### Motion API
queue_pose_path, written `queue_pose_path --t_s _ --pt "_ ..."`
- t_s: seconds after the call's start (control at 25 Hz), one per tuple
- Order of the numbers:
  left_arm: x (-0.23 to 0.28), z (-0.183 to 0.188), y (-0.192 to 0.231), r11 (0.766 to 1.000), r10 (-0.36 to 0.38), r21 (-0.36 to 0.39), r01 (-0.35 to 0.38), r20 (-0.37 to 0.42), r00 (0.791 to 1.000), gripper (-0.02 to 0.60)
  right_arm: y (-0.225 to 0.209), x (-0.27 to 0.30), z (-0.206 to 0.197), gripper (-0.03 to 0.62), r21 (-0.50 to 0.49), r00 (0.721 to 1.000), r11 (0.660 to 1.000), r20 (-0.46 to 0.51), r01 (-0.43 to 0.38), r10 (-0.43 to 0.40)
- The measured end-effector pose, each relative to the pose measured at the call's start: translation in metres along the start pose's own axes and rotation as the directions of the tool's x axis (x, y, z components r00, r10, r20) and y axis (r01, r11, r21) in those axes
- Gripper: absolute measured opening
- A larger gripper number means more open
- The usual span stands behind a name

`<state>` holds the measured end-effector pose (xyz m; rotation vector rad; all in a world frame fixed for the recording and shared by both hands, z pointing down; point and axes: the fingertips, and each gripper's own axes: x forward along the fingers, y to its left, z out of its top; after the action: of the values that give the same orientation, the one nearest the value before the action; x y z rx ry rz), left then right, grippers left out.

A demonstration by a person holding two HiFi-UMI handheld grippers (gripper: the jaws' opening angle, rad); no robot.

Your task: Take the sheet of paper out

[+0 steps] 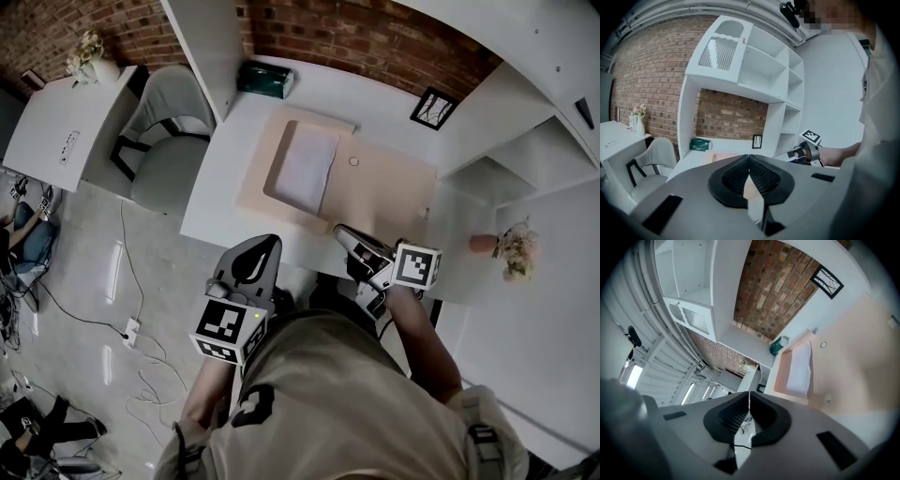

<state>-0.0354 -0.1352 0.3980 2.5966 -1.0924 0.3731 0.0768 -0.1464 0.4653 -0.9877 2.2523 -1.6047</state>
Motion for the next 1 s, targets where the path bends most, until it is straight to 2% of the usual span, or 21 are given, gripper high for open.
queue_pose_path --t_s 0.16,0.2,0.24,0.28,0.4,0.52,0.68,1.0 --pt "-0.004 -0.001 0.005 1.000 0.019 -0.001 -0.019 0.006 1.000 0.018 -0.011 0.008 0.009 0.037 0.020 1.000 1.000 0.006 -0.005 0.005" --pt "-0.005 -0.001 0.006 1.000 0.023 -0.002 -0.023 0.007 1.000 0.017 -0.015 0.010 0.010 0.091 0.037 1.000 0.999 -0.001 -0.008 0.008" --pt "-0.006 -0.001 0.006 1.000 0.028 -0.005 -0.028 0.008 1.000 0.017 -0.017 0.013 0.010 0.174 0.060 1.000 0.998 -0.008 -0.015 0.015" --pt "-0.007 -0.001 0.007 0.999 0.034 -0.010 -0.034 0.009 0.999 0.017 -0.019 0.016 0.011 0.218 0.085 1.000 0.996 -0.013 -0.022 0.023" --pt "-0.009 0.000 0.010 0.999 0.046 -0.012 -0.045 0.009 0.999 0.017 -0.027 0.021 0.015 0.267 0.142 1.000 0.990 -0.005 -0.027 0.028" --pt "-0.009 0.002 0.012 0.999 0.052 -0.008 -0.052 0.012 0.999 0.017 -0.035 0.024 0.021 0.295 0.210 0.999 0.977 0.019 -0.037 0.033" --pt "-0.004 0.006 0.015 0.998 0.058 -0.006 -0.058 0.017 0.998 0.017 -0.044 0.029 0.025 0.318 0.243 0.999 0.969 0.013 -0.042 0.040" --pt "0.013 0.011 0.016 0.998 0.067 -0.015 -0.067 0.008 0.998 0.017 -0.084 0.037 0.024 0.328 0.328 0.999 0.945 -0.049 0.015 0.001"
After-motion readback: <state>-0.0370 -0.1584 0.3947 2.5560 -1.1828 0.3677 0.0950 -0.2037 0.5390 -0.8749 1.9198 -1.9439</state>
